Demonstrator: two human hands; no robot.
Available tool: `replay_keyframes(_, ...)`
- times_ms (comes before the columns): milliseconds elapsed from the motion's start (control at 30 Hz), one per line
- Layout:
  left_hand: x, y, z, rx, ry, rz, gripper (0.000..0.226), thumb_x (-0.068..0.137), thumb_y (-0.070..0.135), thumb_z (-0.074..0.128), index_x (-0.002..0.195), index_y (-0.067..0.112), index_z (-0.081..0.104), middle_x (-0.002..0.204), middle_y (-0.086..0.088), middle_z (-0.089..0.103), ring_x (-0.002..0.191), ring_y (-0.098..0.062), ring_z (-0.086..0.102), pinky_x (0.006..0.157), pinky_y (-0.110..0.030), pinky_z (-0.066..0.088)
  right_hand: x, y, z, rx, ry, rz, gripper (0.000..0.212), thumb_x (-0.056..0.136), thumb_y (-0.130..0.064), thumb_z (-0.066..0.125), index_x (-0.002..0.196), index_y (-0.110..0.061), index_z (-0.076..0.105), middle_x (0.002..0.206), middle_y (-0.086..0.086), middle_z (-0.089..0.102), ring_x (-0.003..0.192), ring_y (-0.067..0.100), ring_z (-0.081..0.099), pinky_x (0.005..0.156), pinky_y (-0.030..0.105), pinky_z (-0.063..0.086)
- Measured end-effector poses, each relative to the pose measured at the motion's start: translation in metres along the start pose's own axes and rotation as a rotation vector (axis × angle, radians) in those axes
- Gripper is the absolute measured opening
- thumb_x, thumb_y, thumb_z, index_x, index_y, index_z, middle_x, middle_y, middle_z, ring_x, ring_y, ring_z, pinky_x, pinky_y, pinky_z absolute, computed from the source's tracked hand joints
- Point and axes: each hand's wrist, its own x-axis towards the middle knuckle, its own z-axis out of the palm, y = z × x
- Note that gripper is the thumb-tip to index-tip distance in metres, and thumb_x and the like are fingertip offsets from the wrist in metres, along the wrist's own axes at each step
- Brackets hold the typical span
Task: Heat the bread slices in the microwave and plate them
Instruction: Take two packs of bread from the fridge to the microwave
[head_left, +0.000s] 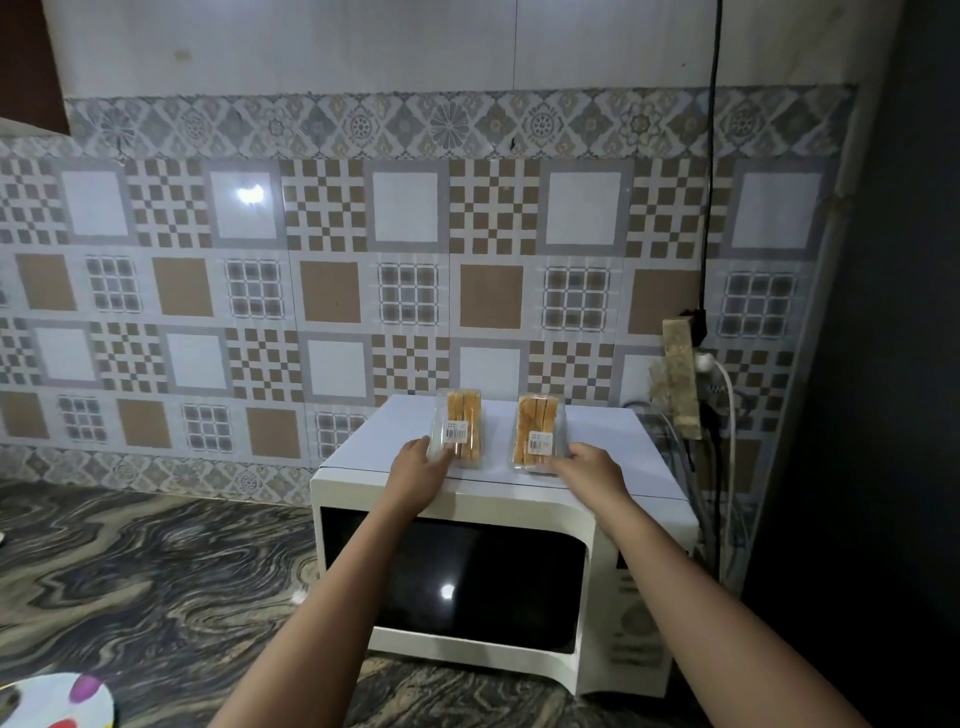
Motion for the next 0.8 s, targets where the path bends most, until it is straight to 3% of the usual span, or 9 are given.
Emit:
replay_keyframes(100, -0.012, 0.002, -0.002, 0.001, -0.004, -0.026, 0.058, 0.096, 0.038, 0.043, 0.141, 0.001, 0.035, 0.148, -0.016, 0.037, 0.136, -0.029, 0.035, 0.111, -0.038, 0.026, -0.012, -0.003, -0.006, -0.018, -0.007, 0.015, 0.039, 0.085, -0.024, 0.059, 0.111, 0.004, 0.06, 0.114, 0.021, 0.063, 0.106, 0.033, 0.059, 0.084, 0.04, 0.049)
replay_keyframes(167, -0.02, 0.002, -0.005, 0.011, -0.005, -0.021, 0.059, 0.096, 0.038, 0.043, 0.142, 0.002, 0.032, 0.149, -0.016, 0.035, 0.136, -0.029, 0.034, 0.111, -0.038, 0.027, -0.024, -0.006, -0.01, -0.027, -0.008, 0.033, 0.044, 0.084, -0.021, 0.059, 0.118, 0.006, 0.055, 0.122, 0.022, 0.059, 0.112, 0.034, 0.056, 0.096, 0.045, 0.044)
replay_keyframes(300, -0.035, -0.002, -0.012, -0.016, -0.019, -0.025, 0.057, 0.096, 0.034, 0.045, 0.143, 0.004, 0.032, 0.149, -0.014, 0.035, 0.135, -0.029, 0.036, 0.111, -0.039, 0.029, -0.055, -0.012, -0.019, -0.023, 0.004, 0.071, 0.052, 0.086, -0.017, 0.059, 0.129, 0.008, 0.045, 0.137, 0.02, 0.048, 0.126, 0.032, 0.046, 0.106, 0.041, 0.035)
replay_keyframes(433, -0.058, -0.003, -0.03, -0.058, -0.003, 0.014, 0.054, 0.097, 0.029, 0.045, 0.142, 0.002, 0.033, 0.15, -0.014, 0.033, 0.138, -0.029, 0.032, 0.113, -0.038, 0.025, -0.095, -0.018, -0.026, 0.0, 0.049, 0.078, 0.055, 0.088, -0.019, 0.06, 0.139, -0.006, 0.043, 0.146, 0.008, 0.042, 0.133, 0.024, 0.041, 0.104, 0.03, 0.034)
replay_keyframes(633, -0.112, -0.009, -0.063, -0.149, -0.06, 0.129, 0.052, 0.098, 0.027, 0.043, 0.143, 0.003, 0.032, 0.151, -0.013, 0.032, 0.14, -0.026, 0.029, 0.115, -0.038, 0.023, -0.174, -0.031, -0.018, -0.018, 0.203, 0.102, 0.045, 0.087, -0.018, 0.06, 0.13, -0.007, 0.053, 0.137, 0.007, 0.051, 0.125, 0.024, 0.049, 0.104, 0.034, 0.04)
replay_keyframes(733, -0.148, -0.017, -0.071, -0.177, -0.14, 0.174, 0.051, 0.097, 0.027, 0.045, 0.142, 0.005, 0.035, 0.147, -0.013, 0.039, 0.136, -0.028, 0.037, 0.112, -0.038, 0.031, -0.228, -0.032, -0.008, -0.022, 0.281, 0.146, 0.036, 0.088, -0.015, 0.057, 0.123, -0.006, 0.057, 0.127, 0.011, 0.059, 0.108, 0.024, 0.058, 0.092, 0.036, 0.048)
replay_keyframes(800, -0.176, -0.02, -0.072, -0.177, -0.192, 0.202, 0.05, 0.097, 0.028, 0.046, 0.141, 0.006, 0.038, 0.144, -0.012, 0.044, 0.131, -0.028, 0.042, 0.108, -0.038, 0.037, -0.266, -0.028, -0.004, -0.008, 0.317, 0.165, 0.035, 0.089, -0.015, 0.056, 0.123, -0.009, 0.058, 0.124, 0.007, 0.06, 0.097, 0.016, 0.056, 0.077, 0.025, 0.047)
